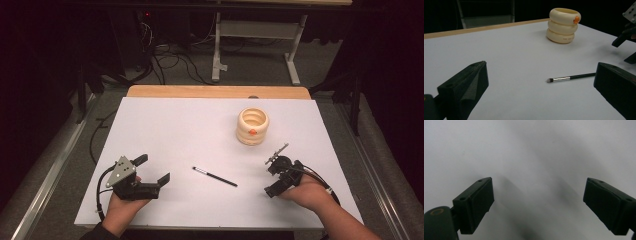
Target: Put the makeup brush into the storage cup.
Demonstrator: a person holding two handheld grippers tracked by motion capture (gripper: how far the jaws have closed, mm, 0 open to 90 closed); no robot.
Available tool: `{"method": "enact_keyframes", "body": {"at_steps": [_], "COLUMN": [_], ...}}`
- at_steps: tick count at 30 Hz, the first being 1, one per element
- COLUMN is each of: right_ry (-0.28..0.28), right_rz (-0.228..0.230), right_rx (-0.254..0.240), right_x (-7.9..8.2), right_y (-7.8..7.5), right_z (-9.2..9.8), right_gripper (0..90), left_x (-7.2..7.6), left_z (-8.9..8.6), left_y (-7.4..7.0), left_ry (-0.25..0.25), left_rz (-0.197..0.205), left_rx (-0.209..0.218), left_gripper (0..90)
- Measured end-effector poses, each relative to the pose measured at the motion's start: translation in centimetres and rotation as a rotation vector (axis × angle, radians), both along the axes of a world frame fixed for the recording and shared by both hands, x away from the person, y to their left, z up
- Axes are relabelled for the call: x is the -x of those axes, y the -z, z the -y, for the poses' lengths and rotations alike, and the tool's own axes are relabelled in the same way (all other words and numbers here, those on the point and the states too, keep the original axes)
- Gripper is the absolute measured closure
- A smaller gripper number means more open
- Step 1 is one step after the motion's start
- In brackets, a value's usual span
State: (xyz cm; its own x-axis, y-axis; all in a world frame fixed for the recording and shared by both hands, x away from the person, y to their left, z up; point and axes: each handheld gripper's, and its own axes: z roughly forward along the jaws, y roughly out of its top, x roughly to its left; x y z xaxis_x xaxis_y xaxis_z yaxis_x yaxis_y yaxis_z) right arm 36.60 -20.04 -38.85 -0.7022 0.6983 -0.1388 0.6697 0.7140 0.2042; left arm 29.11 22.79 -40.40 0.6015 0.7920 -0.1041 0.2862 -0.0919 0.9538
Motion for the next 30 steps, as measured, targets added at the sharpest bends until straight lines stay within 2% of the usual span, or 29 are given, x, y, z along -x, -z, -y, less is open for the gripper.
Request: {"method": "enact_keyframes", "body": {"at_steps": [5,7,9,15,21,30], "right_ry": [-0.014,-0.043,-0.036,-0.098,-0.128,-0.165], "right_rz": [-0.011,-0.011,-0.018,-0.016,-0.029,-0.036], "right_rx": [-0.012,-0.003,-0.006,-0.026,-0.034,-0.038], "right_x": [-0.2,-0.4,-0.3,-0.5,-0.7,-1.1], "right_y": [-0.3,-0.4,-0.4,-0.8,-1.0,-1.0], "right_z": [-1.1,-1.8,-2.1,-3.9,-5.1,-6.7], "right_gripper": [16.5,17.7,18.4,30.0,39.0,45.8], "left_x": [0.0,0.0,0.0,0.0,0.0,0.0], "left_z": [0.0,0.1,0.0,0.1,0.1,0.0], "left_y": [0.0,0.0,0.0,0.0,0.0,0.0], "left_ry": [-0.001,-0.001,-0.001,0.0,-0.001,0.001], "left_rz": [0.0,0.0,0.0,0.0,0.0,0.0], "left_rx": [0.005,0.006,0.006,0.007,0.006,0.003], "left_gripper": [0.2,0.2,0.2,0.2,0.2,0.2]}}
